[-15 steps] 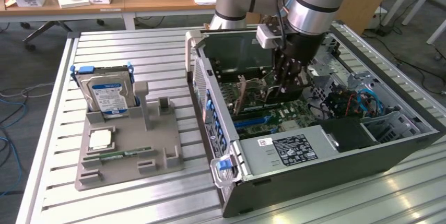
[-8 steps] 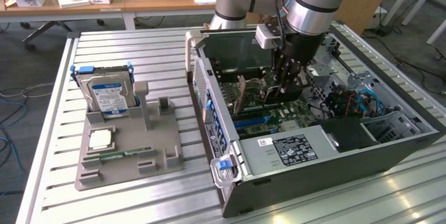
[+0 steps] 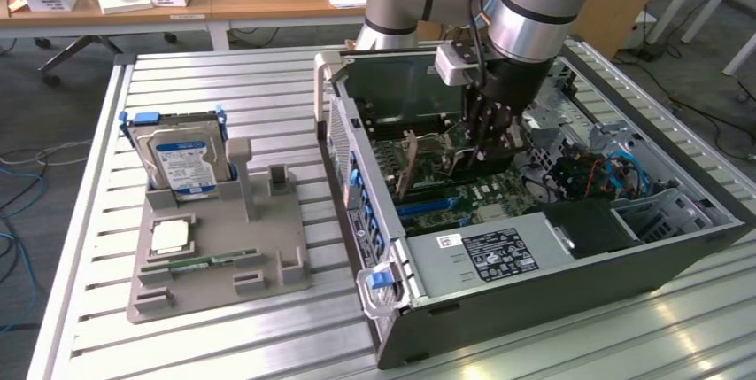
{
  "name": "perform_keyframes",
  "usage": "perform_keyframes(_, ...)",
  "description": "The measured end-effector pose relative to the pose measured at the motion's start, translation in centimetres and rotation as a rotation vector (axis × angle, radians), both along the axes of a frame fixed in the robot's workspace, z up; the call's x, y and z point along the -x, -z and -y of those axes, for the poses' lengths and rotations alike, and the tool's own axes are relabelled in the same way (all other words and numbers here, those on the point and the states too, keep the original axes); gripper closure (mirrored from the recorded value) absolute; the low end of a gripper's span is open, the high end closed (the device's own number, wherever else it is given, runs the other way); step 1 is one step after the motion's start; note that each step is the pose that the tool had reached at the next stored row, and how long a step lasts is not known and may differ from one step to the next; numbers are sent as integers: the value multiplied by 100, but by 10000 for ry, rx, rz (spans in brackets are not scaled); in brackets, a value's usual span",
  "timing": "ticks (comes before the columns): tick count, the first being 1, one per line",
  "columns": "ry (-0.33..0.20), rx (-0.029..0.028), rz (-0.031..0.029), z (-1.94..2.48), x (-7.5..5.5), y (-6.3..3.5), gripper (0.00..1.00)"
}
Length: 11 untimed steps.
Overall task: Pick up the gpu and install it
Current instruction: 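Insert the gpu into the slot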
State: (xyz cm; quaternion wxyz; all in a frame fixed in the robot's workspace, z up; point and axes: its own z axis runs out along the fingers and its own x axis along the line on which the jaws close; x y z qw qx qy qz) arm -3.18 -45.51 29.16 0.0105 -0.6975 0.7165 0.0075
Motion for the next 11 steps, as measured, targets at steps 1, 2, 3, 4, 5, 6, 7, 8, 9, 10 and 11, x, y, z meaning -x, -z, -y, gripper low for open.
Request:
perform_keyframes(1, 0, 0, 0, 0, 0, 9, 74)
perform_keyframes(2, 0, 1, -1, 0, 0, 20, 74)
perform_keyframes(3, 0, 0, 0, 0, 0, 33, 74)
perform_keyframes(4, 0, 0, 0, 0, 0, 45, 74)
perform_keyframes(5, 0, 0, 1, 0, 0, 57, 74)
perform_keyframes(6, 0, 1, 0, 0, 0, 67, 74)
perform_keyframes(7, 0, 0, 0, 0, 0, 74, 74)
perform_keyframes(8, 0, 3, -1, 0, 0, 73, 74)
perform_keyframes(9, 0, 2, -1, 0, 0, 74, 74)
perform_keyframes(10, 0, 2, -1, 0, 0, 74, 74)
perform_keyframes(11, 0, 3, -1, 0, 0, 74, 74)
